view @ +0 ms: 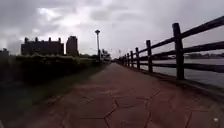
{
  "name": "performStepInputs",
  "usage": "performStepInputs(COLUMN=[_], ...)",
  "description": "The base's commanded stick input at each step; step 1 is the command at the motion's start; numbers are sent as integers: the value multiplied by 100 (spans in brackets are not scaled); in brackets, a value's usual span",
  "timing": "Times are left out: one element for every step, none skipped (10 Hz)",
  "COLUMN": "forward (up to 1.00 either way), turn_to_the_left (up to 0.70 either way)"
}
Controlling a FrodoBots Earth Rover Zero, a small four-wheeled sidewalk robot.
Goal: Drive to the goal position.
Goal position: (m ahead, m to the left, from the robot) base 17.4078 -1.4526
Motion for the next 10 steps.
performStepInputs(forward=[100,100,100,100,100,100,100,100,100,100], turn_to_the_left=[0,0,0,0,0,0,0,0,0,0])
